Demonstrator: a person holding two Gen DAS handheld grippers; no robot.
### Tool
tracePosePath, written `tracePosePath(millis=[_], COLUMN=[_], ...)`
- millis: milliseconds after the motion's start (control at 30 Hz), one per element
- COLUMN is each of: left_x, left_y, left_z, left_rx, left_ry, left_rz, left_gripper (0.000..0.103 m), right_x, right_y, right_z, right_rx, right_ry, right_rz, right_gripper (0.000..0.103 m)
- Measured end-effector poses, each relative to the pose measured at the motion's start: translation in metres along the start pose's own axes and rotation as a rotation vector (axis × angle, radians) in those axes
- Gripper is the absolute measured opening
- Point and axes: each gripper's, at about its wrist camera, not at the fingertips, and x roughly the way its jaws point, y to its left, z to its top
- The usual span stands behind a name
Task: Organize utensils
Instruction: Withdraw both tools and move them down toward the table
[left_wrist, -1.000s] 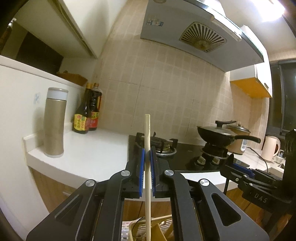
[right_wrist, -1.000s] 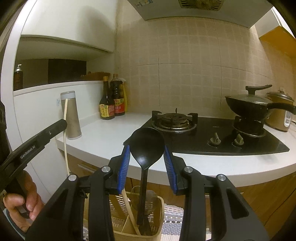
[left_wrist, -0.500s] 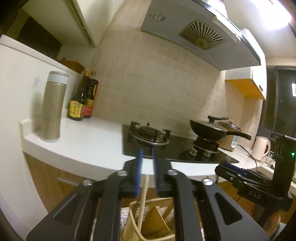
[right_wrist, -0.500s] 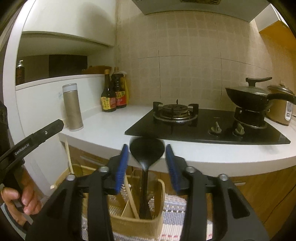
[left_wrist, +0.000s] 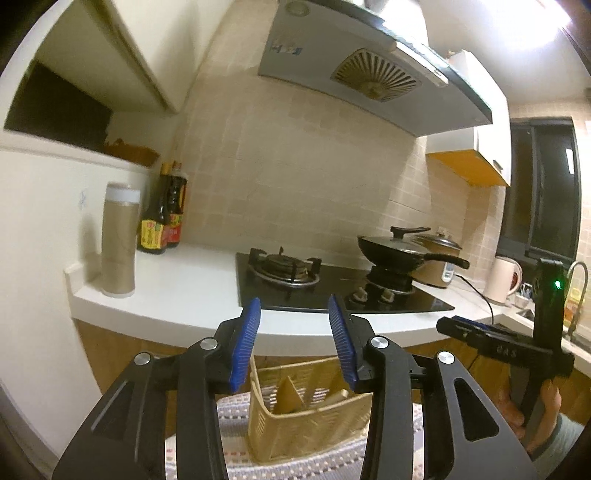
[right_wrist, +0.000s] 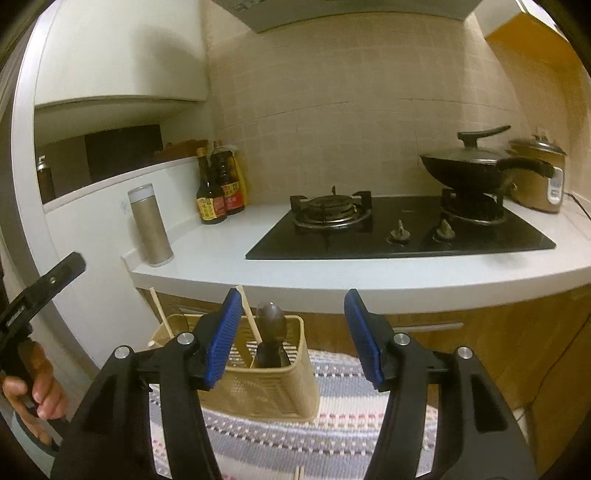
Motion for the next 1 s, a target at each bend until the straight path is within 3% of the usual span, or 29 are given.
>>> tracePosePath(millis=[300,400,567,867,1000], left_x=[-0.03,-0.036,-0.04,-0.048,-0.038], left_y=[-0.024,-0.029,-0.024,-0.014,-0.023], left_z=[0.007,0.004,-0.014,-0.047,-0.065], left_rx=[0.029,0.023,-0.021,-0.063,-0.015], left_ry=[0.011,0.019,0.094,0.203,0.355], left_rz=[-0.027,-0.03,-0.041,-0.014,0.004], left_gripper=[0.041,0.042,0.044,0.044,0.044], right_x=[-0.038,-0.045,-0.035,-0.02,-0.008], right_y=[0.011,0.017,0.013,0.014,0.017], right_z=[-0.008,-0.014,-0.032,-0.071,-0.09], right_rx=[-0.063,-0.097,-0.068,-0.065,-0.056], right_ry=[0.035,0.069,0.261,0.471,0.575], right_rz=[-0.005,-0.043,-0.026,0.004,0.021], right_gripper=[0.054,0.054,0.054,0.054,0.054])
